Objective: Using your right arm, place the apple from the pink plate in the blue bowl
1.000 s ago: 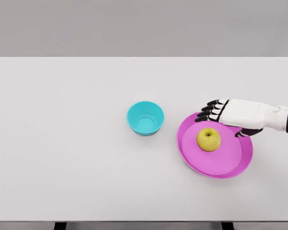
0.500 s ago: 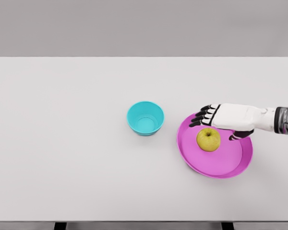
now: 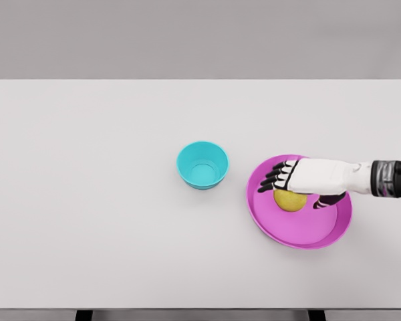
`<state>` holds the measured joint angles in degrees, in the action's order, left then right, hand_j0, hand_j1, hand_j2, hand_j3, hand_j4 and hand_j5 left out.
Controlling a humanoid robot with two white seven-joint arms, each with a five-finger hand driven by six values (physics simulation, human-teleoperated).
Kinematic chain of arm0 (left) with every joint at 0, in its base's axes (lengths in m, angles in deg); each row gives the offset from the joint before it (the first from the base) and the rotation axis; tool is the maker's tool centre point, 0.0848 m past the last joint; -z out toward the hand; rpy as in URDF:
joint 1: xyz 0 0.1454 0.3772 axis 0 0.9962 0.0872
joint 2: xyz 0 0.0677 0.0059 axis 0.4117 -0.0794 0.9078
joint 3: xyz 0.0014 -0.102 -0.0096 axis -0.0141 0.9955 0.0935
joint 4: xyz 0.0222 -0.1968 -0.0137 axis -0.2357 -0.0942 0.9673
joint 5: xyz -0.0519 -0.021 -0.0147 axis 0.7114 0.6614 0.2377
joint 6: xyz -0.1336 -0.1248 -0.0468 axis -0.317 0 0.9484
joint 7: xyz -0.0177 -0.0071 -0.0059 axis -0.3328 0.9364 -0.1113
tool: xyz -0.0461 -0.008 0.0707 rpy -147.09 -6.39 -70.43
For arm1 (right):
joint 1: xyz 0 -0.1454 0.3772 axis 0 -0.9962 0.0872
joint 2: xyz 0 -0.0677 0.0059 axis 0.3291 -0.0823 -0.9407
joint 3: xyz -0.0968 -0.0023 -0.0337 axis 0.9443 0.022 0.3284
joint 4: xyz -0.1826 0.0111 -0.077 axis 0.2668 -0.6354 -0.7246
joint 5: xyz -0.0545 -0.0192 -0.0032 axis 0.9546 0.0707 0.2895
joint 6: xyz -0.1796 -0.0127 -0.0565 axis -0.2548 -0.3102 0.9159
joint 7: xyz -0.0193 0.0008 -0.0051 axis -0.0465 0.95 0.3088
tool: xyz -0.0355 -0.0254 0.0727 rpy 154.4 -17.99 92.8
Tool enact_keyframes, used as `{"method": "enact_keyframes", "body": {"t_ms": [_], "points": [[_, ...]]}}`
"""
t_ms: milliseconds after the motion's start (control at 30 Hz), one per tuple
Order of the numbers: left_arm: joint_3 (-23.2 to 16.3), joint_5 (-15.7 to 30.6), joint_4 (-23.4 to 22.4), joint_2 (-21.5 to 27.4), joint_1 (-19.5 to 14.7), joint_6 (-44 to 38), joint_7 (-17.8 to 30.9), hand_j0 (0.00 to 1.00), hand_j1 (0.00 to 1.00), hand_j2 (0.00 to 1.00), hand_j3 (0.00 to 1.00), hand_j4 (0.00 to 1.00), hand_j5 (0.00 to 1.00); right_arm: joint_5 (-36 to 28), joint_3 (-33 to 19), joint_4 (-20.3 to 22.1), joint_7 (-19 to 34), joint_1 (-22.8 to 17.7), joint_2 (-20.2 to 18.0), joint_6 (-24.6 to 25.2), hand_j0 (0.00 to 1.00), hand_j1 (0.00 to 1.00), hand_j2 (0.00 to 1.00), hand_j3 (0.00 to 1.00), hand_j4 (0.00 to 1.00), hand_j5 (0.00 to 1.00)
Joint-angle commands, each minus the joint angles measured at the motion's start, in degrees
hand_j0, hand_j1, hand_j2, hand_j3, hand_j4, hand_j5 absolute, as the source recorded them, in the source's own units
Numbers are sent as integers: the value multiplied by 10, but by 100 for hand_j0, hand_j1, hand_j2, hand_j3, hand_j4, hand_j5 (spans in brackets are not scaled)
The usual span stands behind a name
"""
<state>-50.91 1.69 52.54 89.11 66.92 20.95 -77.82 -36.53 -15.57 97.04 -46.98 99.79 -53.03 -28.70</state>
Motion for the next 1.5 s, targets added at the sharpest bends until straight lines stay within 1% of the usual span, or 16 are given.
{"method": "enact_keyframes", "body": {"t_ms": [0, 167, 300, 333, 400, 433, 467, 533, 667, 800, 1133, 1200, 1467], "points": [[0, 0, 0, 0, 0, 0, 0, 100, 100, 100, 100, 100, 100, -3, 5, -1, 0, 0, 0, 1, 100, 100, 100, 100, 100, 100], [1, 0, 0, 0, 0, 0, 0, 100, 100, 100, 100, 100, 100, -3, 9, -2, 0, 0, 0, 1, 100, 100, 100, 100, 100, 100], [0, 0, 0, 0, 0, 0, 0, 100, 100, 100, 100, 100, 100, -3, 10, -2, 0, 0, -1, 1, 96, 96, 96, 96, 96, 96], [0, 0, 0, 0, 0, 0, 0, 100, 100, 100, 100, 100, 100, -3, 11, -2, 0, 0, -1, 1, 89, 89, 89, 89, 89, 89], [0, 0, 0, 0, 0, 0, 0, 100, 100, 100, 100, 100, 100, -3, 13, -2, 0, 0, -1, 1, 81, 81, 81, 81, 81, 81], [0, 0, 0, 0, 0, 0, 0, 100, 100, 100, 100, 100, 100, -3, 13, -2, 0, 0, -1, 1, 74, 74, 74, 74, 74, 74], [0, 0, 0, 0, 0, 0, 0, 100, 100, 100, 100, 100, 100, -3, 13, -2, 0, 0, -1, 1, 72, 72, 72, 72, 72, 72], [0, 0, 0, 0, 0, 0, 0, 100, 100, 100, 100, 100, 100, -3, 14, -1, 0, 0, -1, 1, 63, 63, 63, 63, 63, 63], [0, 0, 0, 0, 0, 0, 0, 100, 100, 100, 100, 100, 100, -3, 16, -2, 0, 0, -1, 1, 53, 53, 53, 53, 53, 53], [0, 0, 0, 0, 0, 0, 0, 100, 100, 100, 100, 100, 100, -3, 15, 0, 0, 2, -1, 1, 52, 52, 52, 52, 52, 52], [0, 0, 0, 0, 0, 0, 0, 100, 100, 100, 100, 100, 100, -4, 10, 4, 0, 32, -1, 1, 52, 52, 52, 52, 52, 52], [0, 0, 0, 0, 0, 0, 0, 100, 100, 100, 100, 100, 100, -4, 10, 4, -1, 43, 1, 1, 52, 52, 52, 52, 52, 52], [0, 0, 0, 0, 0, 0, 0, 100, 100, 100, 100, 100, 100, -4, 9, -3, 0, 76, 33, 1, 52, 52, 52, 52, 52, 52]]}}
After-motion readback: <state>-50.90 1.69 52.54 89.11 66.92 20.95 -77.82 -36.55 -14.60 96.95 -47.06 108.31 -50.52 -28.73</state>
